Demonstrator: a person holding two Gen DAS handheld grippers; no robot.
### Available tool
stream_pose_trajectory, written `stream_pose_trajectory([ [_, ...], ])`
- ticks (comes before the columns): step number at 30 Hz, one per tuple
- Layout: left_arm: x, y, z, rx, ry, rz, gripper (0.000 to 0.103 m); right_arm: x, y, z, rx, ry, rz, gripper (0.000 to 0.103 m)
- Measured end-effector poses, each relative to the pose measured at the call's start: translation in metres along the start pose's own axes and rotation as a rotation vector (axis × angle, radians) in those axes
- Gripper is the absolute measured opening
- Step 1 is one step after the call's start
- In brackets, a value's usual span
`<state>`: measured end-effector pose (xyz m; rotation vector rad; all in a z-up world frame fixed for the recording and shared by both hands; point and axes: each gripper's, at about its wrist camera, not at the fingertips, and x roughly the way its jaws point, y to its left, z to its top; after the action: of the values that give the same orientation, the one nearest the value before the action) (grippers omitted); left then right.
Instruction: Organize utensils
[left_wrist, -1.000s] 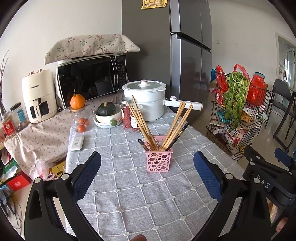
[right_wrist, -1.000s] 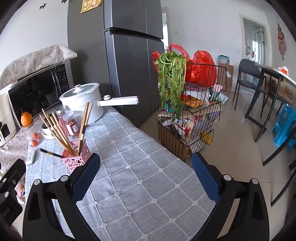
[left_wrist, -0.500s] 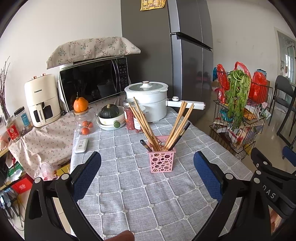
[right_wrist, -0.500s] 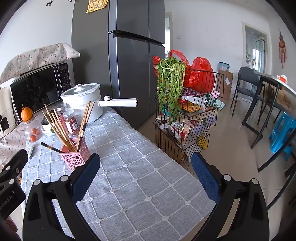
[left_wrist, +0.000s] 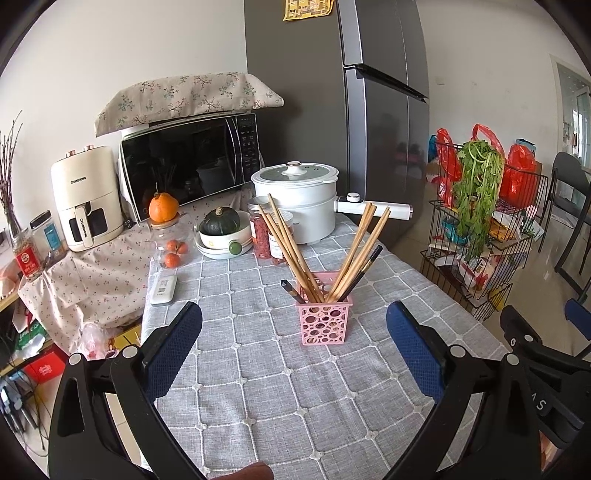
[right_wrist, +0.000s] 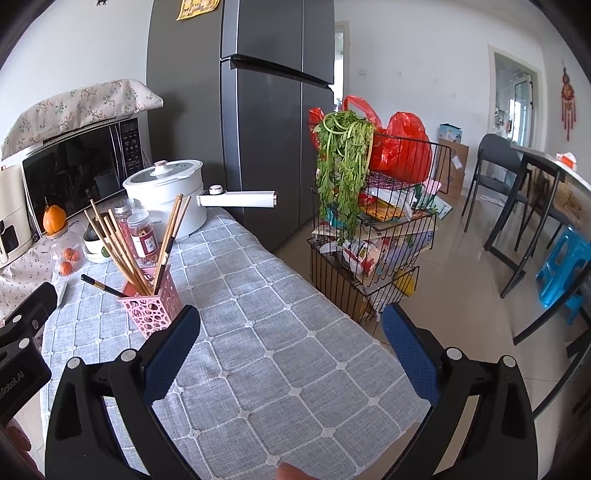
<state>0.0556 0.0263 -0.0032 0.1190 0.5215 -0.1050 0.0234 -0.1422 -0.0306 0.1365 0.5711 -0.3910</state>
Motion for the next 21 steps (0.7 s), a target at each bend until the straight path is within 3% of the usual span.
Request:
stream_pose_trajectory([
  [21, 0.0008, -0.0010, -0.0009, 0.003, 0.007, 0.014, 0.096, 0.0042, 0.0011, -0.0012, 0.000, 0.022, 0.012, 0.096],
])
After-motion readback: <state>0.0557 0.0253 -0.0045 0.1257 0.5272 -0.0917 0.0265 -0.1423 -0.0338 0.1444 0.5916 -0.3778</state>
